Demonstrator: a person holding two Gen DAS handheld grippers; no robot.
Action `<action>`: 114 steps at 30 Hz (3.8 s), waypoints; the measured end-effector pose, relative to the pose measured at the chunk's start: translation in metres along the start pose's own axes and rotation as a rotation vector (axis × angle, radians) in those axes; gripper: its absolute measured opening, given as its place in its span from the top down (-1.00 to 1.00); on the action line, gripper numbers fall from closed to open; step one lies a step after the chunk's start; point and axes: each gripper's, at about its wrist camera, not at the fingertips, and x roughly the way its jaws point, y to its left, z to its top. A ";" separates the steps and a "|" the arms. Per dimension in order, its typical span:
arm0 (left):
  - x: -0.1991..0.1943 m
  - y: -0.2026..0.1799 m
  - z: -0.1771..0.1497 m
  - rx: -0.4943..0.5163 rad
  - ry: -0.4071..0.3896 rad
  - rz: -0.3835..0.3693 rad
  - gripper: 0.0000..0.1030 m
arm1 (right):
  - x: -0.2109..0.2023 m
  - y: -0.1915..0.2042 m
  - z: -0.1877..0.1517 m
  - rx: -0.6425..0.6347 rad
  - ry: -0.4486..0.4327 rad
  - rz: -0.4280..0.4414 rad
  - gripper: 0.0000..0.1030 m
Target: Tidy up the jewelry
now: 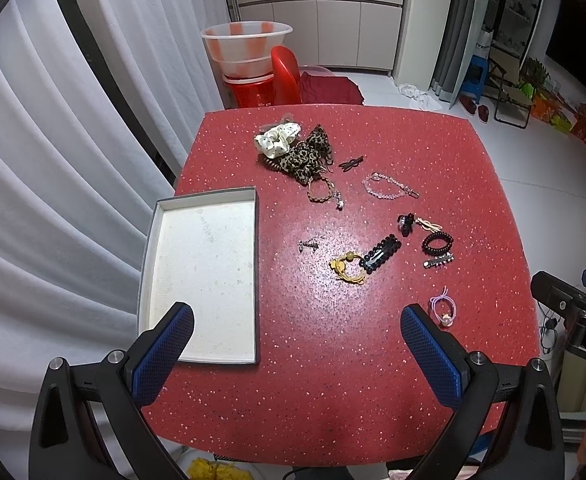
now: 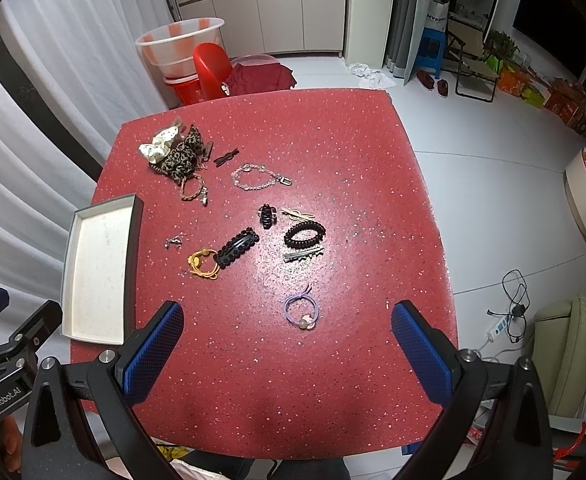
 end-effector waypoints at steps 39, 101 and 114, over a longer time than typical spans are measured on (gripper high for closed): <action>0.227 -0.036 -0.005 -0.175 0.219 -0.107 -1.00 | 0.191 -0.047 -0.035 0.049 0.296 0.017 -1.00; 0.221 -0.041 -0.003 -0.125 0.129 -0.252 0.98 | 0.218 -0.069 0.017 0.124 0.191 0.067 0.80; 0.196 -0.047 -0.008 -0.029 0.122 -0.206 0.98 | 0.189 -0.074 0.006 0.117 0.194 0.100 0.80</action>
